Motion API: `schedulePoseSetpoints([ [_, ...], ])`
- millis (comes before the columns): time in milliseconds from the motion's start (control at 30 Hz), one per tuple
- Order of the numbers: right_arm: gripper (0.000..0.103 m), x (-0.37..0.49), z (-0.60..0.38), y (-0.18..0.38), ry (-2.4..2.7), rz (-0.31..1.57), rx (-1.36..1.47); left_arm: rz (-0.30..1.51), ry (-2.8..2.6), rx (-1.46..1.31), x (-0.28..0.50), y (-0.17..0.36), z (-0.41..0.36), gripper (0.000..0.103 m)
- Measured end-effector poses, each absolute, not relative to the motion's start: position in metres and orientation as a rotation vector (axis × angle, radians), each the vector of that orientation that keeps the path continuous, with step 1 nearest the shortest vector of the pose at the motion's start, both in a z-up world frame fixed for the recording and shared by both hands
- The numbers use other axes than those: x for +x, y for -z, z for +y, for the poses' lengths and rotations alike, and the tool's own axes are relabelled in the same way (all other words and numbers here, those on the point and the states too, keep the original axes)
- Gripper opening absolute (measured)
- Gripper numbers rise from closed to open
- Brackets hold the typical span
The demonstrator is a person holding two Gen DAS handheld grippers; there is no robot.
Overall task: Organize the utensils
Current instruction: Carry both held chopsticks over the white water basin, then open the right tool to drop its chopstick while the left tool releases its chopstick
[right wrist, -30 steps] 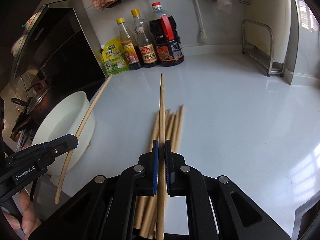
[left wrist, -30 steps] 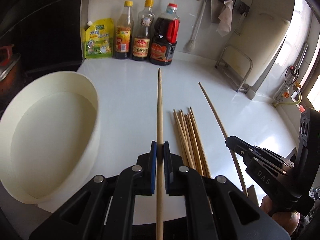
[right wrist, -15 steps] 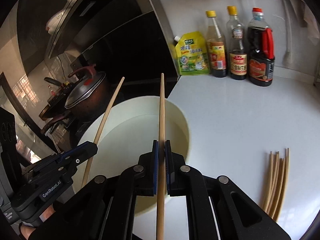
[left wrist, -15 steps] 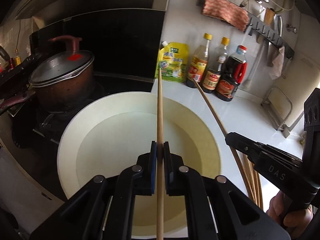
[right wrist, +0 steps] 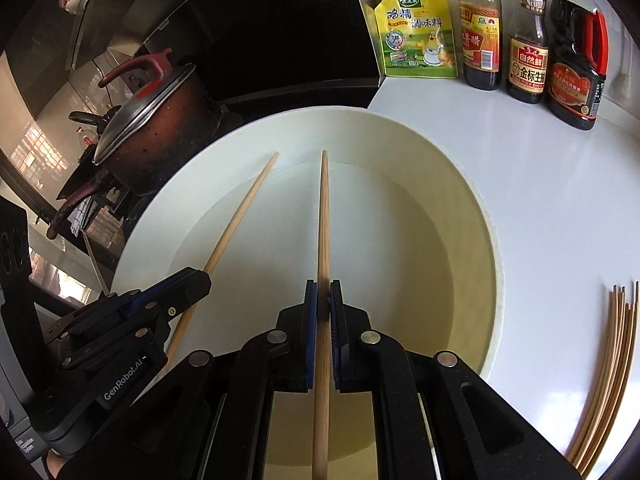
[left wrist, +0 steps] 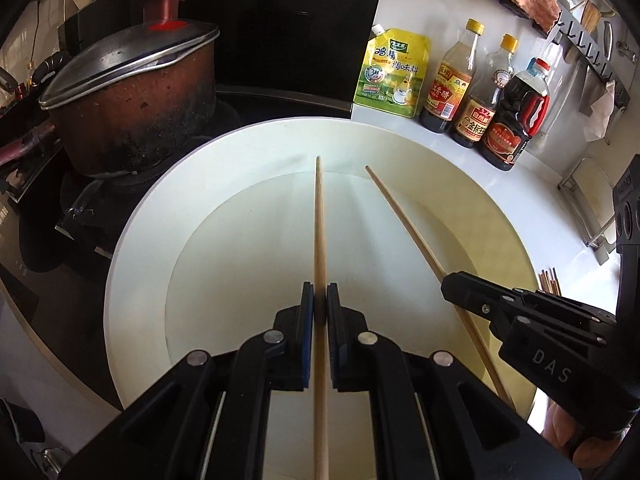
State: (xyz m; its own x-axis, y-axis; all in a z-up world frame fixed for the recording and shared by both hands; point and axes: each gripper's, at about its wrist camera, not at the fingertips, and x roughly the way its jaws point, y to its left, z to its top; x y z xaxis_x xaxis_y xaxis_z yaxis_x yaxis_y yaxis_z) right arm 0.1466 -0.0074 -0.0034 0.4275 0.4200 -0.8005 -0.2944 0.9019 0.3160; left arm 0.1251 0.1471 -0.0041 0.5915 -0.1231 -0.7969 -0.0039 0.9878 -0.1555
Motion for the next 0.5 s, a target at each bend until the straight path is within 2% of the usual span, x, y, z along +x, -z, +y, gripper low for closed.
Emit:
schedulePoseSetpoints([
  [133, 0.007, 0.147, -0.008, 0.004, -0.445, 1.033, 0.142, 0.957, 0.061, -0.164, 0.129, 0.009, 0.153, 0.008],
  [200, 0.015, 0.146, -0.010, 0.003, -0.443, 1.018, 0.152, 0.951, 0.052, -0.178, 0.129, 0.009, 0.157, 0.017],
  [267, 0.015, 0.142, -0.011, -0.001, -0.425, 0.994, 0.131, 0.924, 0.031, -0.169, 0.124, 0.004, 0.159, 0.038],
  [300, 0.015, 0.140, -0.012, -0.002, -0.417, 0.986, 0.126, 0.909, 0.021, -0.164, 0.121, 0.001, 0.159, 0.041],
  [500, 0.015, 0.128, -0.018, -0.010, -0.424, 0.953, 0.142, 0.869, -0.013, -0.173, 0.103, -0.012, 0.163, 0.046],
])
